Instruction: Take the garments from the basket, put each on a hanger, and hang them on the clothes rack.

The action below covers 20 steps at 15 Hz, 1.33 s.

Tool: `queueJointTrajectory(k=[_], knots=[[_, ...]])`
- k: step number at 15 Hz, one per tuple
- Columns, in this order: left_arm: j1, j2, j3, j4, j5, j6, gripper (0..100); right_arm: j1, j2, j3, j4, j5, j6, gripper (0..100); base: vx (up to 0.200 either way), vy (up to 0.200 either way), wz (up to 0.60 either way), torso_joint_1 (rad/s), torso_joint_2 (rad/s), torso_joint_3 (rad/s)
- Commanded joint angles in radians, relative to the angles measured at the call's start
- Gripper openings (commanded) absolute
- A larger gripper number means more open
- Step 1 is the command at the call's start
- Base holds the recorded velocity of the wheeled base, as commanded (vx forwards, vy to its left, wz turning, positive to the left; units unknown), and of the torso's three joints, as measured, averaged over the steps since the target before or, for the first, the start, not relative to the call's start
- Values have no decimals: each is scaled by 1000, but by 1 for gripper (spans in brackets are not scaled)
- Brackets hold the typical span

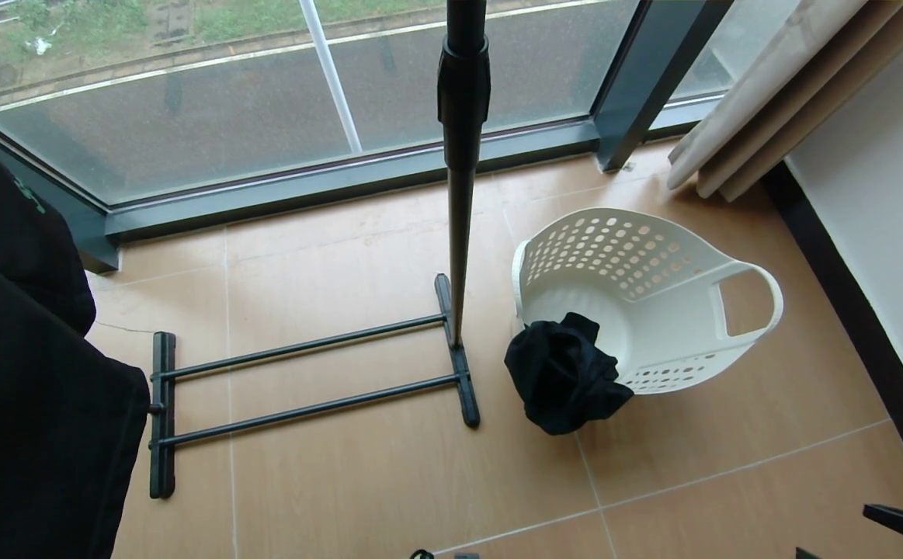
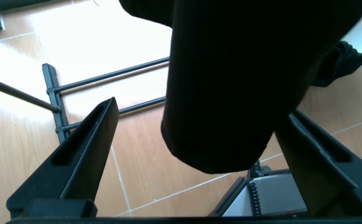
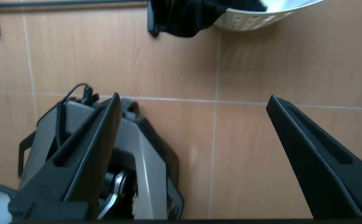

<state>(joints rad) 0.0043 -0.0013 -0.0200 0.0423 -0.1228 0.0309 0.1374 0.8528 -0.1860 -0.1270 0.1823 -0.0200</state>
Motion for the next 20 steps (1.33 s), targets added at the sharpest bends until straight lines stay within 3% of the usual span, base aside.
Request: queueJointTrajectory(k=[1,6,12,13,15,20], knots=[[0,1,0,1,0,0,100,80,466,-201,-51,11,-81,100,0,0,0,0,0,0],[0,1,2,1,0,6,100,85,726,-402,-51,-15,-196,100,0,0,0,0,0,0],[0,1,2,1,0,6,100,94,976,-579,-65,-67,-205,100,0,0,0,0,0,0],[0,1,2,1,0,6,100,94,1086,-650,-149,-141,-209,100,0,0,0,0,0,0],[0,1,2,1,0,6,100,94,1177,-737,-187,-211,-215,100,0,0,0,0,0,0],[0,1,2,1,0,6,100,93,1276,-895,-187,-210,-210,100,0,0,0,0,0,0]])
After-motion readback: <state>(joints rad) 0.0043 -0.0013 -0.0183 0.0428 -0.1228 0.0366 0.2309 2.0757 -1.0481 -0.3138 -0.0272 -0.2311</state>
